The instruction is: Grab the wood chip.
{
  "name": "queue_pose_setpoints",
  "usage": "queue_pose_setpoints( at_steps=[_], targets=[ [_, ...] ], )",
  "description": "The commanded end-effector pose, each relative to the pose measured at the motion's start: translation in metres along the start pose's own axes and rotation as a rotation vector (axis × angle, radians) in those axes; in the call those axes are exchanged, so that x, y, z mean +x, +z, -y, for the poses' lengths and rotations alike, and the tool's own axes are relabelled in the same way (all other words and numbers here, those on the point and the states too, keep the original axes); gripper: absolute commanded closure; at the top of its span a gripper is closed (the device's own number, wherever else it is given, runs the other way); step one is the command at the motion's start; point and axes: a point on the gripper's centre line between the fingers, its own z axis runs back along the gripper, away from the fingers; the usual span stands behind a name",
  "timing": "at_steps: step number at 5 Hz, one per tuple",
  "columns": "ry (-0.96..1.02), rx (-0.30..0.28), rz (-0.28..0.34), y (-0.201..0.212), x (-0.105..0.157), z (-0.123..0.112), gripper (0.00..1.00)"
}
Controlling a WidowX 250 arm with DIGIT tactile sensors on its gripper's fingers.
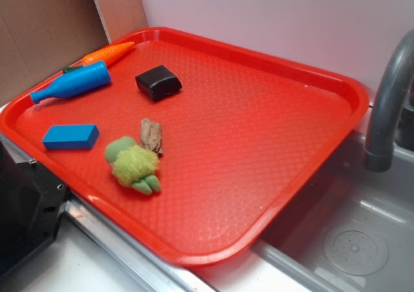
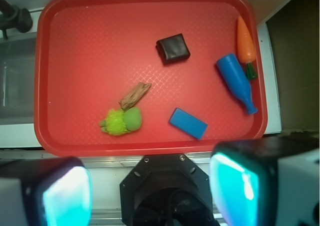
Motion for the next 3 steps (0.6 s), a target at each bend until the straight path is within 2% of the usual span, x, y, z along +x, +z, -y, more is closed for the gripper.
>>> queue_pose_setpoints(
  at_steps=[1, 2, 3],
  targets=[
    [0.0, 0.0, 0.0, 0.0, 0.0, 0.0, 0.0],
    [0.247, -0.072, -0.057, -0.05, 0.004, -0.011, 0.0],
    [0.475, -0.102, 0.024, -0.101, 0.011, -0.02, 0.0]
  ],
)
